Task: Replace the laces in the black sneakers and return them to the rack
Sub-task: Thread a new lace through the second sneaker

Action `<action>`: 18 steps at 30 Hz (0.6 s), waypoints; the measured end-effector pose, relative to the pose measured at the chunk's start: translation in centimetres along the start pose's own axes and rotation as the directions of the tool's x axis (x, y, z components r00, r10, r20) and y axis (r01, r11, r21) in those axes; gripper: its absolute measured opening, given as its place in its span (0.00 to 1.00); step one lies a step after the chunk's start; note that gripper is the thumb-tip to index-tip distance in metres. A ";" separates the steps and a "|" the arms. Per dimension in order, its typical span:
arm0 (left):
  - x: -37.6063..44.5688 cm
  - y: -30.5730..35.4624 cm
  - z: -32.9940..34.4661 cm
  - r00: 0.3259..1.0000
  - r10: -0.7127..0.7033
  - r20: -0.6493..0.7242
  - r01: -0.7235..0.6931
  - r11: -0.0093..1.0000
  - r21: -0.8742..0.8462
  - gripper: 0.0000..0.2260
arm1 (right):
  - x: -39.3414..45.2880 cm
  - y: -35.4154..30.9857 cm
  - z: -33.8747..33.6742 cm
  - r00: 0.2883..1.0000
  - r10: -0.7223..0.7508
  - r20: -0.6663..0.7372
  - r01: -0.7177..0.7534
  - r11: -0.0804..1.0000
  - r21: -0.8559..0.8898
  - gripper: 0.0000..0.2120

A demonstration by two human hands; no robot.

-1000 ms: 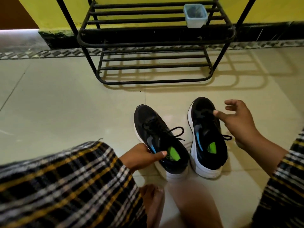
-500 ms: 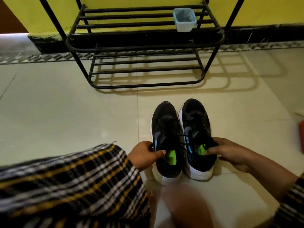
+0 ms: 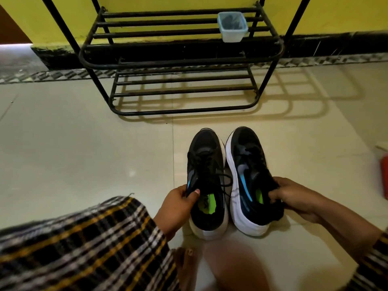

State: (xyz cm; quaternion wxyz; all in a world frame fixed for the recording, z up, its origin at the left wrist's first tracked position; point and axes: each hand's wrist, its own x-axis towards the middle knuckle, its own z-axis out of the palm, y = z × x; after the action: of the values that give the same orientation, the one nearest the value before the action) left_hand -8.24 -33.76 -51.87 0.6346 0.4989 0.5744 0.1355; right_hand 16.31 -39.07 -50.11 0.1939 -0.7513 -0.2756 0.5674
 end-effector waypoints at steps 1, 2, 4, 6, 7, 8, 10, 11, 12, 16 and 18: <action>0.0 0.1 0.1 1.000 -0.001 0.007 0.001 1.000 -0.001 0.12 | 0.2 0.1 0.2 1.000 -0.003 -0.009 0.003 1.000 0.017 0.18; 0.0 0.2 0.2 1.000 -0.006 0.014 0.006 1.000 -0.007 0.12 | 0.3 0.1 0.6 1.000 -0.006 -0.010 0.007 0.999 0.035 0.19; 0.0 0.6 0.5 0.999 -0.030 0.027 0.030 1.000 -0.010 0.13 | 0.5 0.2 1.0 1.000 -0.014 0.006 0.013 0.999 0.043 0.21; 0.2 1.0 0.4 0.996 -0.077 0.040 0.079 0.996 -0.042 0.14 | 0.4 0.2 1.1 0.999 -0.018 0.027 0.016 0.999 0.048 0.26; 0.2 1.2 0.2 0.993 -0.111 0.039 0.114 0.991 -0.074 0.14 | 0.3 0.4 1.3 0.999 -0.014 0.032 0.011 0.998 0.065 0.30; 0.4 1.5 -0.1 0.989 -0.145 0.034 0.148 0.983 -0.104 0.14 | 0.1 0.4 1.4 0.999 -0.009 0.039 0.005 0.995 0.100 0.33; 0.7 1.4 -0.7 0.976 -0.216 0.031 0.218 0.967 -0.135 0.18 | 0.2 0.7 1.8 0.999 0.000 0.043 -0.009 0.976 0.217 0.32; 0.8 1.4 -0.9 0.971 -0.237 0.036 0.240 0.961 -0.137 0.21 | 0.3 0.8 1.9 0.999 -0.010 0.035 -0.001 0.958 0.287 0.28; 0.8 1.3 -1.0 0.968 -0.249 0.041 0.252 0.957 -0.141 0.23 | 0.5 0.9 2.1 0.999 -0.024 0.026 0.013 0.939 0.344 0.24; 0.4 1.6 -1.7 0.978 -0.199 0.065 0.208 0.957 -0.203 0.24 | 0.9 0.1 1.9 0.994 -0.110 0.009 0.098 0.915 0.390 0.23; 0.0 2.3 -2.2 0.990 -0.125 0.062 0.136 0.967 -0.214 0.24 | 0.6 -0.6 1.8 0.989 -0.150 -0.010 0.141 0.902 0.409 0.27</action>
State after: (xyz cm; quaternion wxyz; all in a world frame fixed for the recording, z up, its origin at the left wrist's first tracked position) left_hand -9.25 -31.65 -49.70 0.7066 0.3905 0.5722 0.1438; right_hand 14.63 -38.24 -50.71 0.3852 -0.6655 -0.2082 0.6045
